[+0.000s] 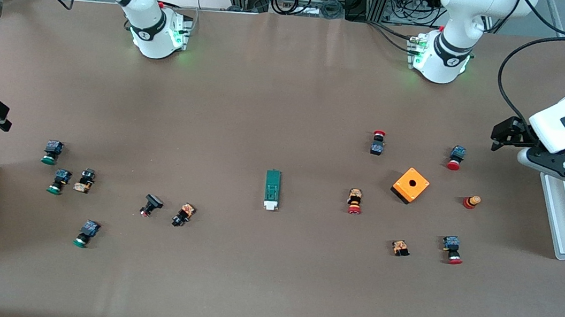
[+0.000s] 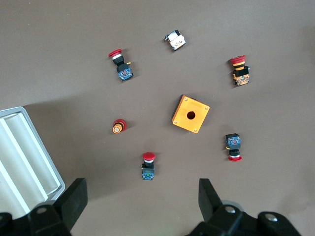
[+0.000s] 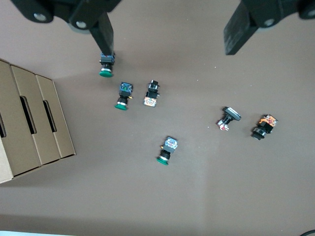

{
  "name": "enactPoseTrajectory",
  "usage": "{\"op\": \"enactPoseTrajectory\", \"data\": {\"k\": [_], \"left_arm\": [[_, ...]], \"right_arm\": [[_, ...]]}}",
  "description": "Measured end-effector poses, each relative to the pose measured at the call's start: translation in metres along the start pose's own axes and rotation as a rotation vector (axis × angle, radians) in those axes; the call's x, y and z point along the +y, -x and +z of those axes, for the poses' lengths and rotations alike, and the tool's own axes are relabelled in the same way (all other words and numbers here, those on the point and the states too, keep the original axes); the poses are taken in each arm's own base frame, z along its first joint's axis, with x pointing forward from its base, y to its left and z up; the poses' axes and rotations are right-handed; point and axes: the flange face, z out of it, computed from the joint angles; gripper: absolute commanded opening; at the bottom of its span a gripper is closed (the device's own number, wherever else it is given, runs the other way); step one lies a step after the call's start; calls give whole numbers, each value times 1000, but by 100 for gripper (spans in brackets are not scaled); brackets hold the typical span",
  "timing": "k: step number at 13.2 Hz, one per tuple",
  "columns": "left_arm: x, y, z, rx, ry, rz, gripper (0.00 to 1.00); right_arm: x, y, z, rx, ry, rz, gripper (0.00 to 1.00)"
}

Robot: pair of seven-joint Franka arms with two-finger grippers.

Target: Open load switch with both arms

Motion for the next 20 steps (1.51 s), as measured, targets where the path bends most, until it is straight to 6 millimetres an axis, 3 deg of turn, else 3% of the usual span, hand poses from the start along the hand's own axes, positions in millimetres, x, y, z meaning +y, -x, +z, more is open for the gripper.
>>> {"op": "enactPoseTrajectory", "data": {"k": [17,20], "left_arm": [[3,-1,-1,2,-1,6,100],[13,-3,-1,3,0,23,100]], "right_arm": [[0,-3,-2,22,5,-1,100],[0,-3,-2,23,5,-1,100]]}}
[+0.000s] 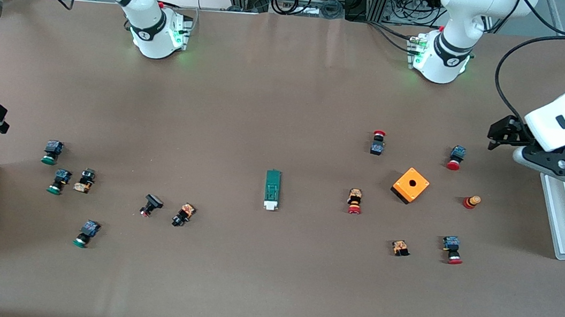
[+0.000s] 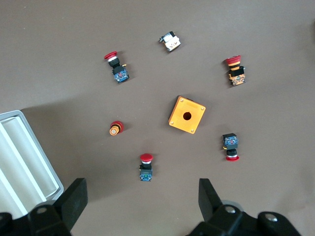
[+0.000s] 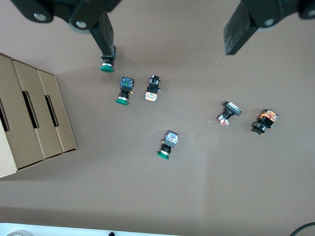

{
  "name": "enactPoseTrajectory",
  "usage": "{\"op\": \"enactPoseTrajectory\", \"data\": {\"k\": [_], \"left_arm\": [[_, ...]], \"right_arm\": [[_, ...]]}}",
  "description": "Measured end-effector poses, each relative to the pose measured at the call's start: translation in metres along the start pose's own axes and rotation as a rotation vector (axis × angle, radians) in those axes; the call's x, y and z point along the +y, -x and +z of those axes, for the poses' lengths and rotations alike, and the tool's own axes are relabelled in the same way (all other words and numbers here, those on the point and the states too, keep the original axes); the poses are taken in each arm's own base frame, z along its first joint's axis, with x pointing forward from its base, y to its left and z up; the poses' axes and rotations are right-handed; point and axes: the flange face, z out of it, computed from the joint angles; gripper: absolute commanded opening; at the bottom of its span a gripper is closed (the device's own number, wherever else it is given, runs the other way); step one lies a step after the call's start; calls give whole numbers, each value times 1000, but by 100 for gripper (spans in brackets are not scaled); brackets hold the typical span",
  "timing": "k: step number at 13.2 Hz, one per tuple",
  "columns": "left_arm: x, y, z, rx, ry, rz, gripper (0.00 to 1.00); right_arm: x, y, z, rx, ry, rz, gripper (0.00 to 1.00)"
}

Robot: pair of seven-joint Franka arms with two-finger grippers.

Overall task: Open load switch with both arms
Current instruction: 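Move the left gripper over the green load switch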

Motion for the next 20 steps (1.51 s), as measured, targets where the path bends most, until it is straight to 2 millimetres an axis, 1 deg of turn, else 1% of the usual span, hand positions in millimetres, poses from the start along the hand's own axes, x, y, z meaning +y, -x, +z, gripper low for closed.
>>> {"op": "enactPoseTrajectory", "data": {"k": [3,7,10,16,18,20], "left_arm": [[24,-5,-1,2,0,-25,100],[78,-13,-3,8,-8,-118,100],[112,-16,-3,12,-12,-173,100],[162,-27,3,39,-7,-274,100],[174,-31,5,50,0,-303,100],[181,-34,7,61,6,-330,100]], "right_arm": [[-1,0,0,1,0,-1,100],[-1,0,0,1,0,-2,100],[-1,0,0,1,0,-2,100],[-1,0,0,1,0,-2,100],[-1,0,0,1,0,-1,100],[-1,0,0,1,0,-2,100]]}}
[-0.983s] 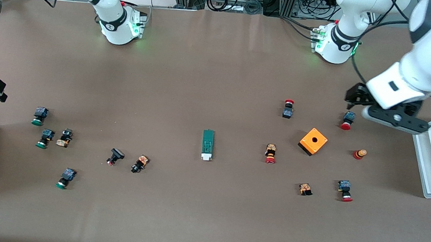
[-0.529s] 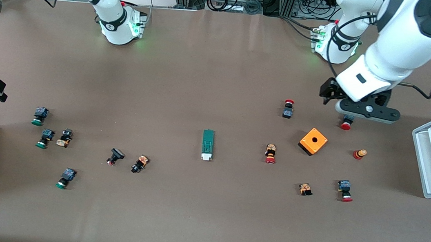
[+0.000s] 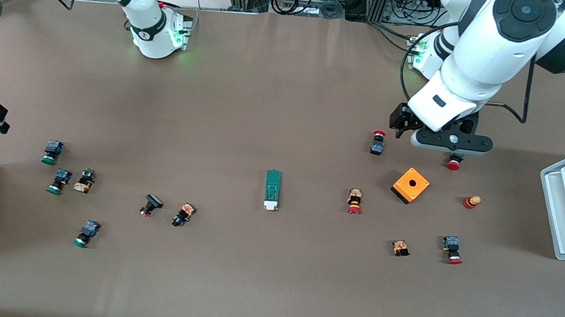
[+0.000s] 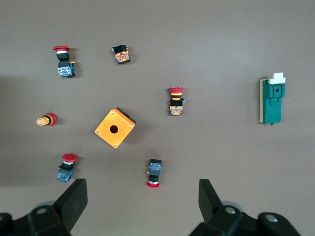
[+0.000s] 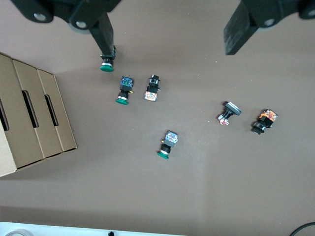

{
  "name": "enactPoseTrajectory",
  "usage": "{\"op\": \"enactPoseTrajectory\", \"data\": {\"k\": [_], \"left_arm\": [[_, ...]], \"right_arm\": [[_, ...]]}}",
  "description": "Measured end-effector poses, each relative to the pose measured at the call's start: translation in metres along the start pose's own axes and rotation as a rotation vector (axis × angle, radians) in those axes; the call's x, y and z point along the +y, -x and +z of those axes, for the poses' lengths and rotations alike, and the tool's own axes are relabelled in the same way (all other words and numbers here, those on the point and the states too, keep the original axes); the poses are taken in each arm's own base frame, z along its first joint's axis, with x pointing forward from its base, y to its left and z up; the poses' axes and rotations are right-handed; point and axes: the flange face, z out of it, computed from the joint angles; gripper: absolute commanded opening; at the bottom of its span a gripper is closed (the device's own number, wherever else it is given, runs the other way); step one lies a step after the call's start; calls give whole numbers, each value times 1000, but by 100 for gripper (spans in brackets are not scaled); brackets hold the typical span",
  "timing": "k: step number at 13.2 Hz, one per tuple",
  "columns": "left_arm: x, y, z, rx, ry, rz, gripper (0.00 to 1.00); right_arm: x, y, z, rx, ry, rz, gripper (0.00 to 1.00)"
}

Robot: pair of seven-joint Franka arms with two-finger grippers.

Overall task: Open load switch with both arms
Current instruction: 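Move the left gripper over the green load switch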

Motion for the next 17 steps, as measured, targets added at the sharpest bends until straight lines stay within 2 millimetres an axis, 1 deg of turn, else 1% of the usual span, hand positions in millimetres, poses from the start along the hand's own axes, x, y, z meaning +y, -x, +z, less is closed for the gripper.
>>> {"op": "enactPoseTrajectory", "data": {"k": [3,6,11,13,17], "left_arm": [[13,2,1,13,10,-42,100],[30,5,4,24,23,-81,100],[51,7,10,44,36,-89,100],[66,8,14,65,45,-133,100],[110,15,33,132,17,-211,100]], "right_arm": [[0,0,0,3,1,0,100],[0,0,0,4,1,0,100],[0,0,0,4,1,0,100],[0,0,0,4,1,0,100],[0,0,0,4,1,0,100]]}}
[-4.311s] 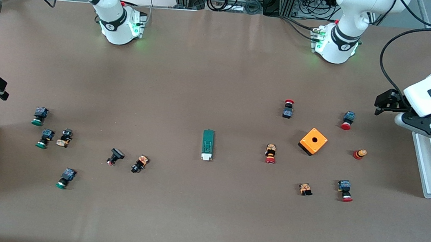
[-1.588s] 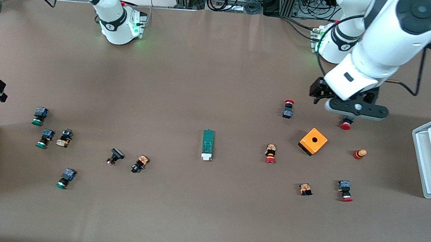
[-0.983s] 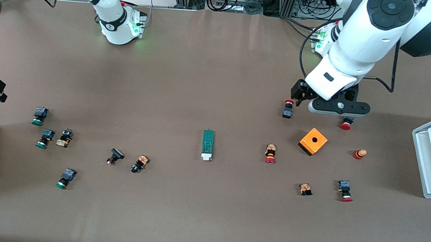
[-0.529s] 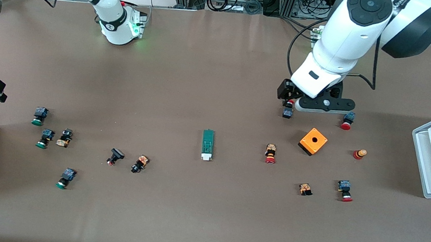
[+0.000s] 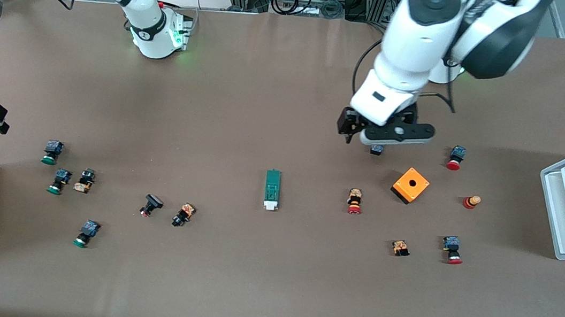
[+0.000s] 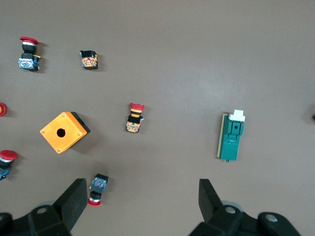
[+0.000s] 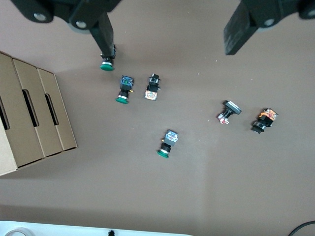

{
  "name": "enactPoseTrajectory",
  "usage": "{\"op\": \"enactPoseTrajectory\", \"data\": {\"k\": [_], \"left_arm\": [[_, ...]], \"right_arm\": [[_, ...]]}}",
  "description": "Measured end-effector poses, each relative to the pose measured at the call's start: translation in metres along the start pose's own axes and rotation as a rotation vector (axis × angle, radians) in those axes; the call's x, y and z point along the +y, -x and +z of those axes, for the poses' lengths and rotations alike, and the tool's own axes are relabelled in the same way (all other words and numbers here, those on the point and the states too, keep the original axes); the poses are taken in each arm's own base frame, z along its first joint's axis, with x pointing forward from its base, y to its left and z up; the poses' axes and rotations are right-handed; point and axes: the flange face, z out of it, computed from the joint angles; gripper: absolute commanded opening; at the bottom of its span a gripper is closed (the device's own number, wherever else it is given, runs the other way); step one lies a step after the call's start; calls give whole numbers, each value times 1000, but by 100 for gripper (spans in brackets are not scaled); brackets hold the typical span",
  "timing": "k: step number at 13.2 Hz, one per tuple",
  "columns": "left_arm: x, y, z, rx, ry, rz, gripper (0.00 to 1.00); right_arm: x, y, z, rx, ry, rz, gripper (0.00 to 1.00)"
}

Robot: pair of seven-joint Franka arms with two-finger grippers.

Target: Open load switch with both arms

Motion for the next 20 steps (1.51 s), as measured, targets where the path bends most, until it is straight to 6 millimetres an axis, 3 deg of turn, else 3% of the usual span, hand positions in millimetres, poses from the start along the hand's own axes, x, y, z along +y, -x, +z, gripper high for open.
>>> {"op": "enactPoseTrajectory", "data": {"k": [9,14,20], "left_arm": [[100,77,69,194,-65,-146,100],[138,115,115,294,-62,-137,100],[174,150,193,458,-19,-92,100]], "right_arm": [[0,0,0,0,0,1,100],[3,0,1,-1,1,5,100],[9,1,3,-5,2,15,100]]}}
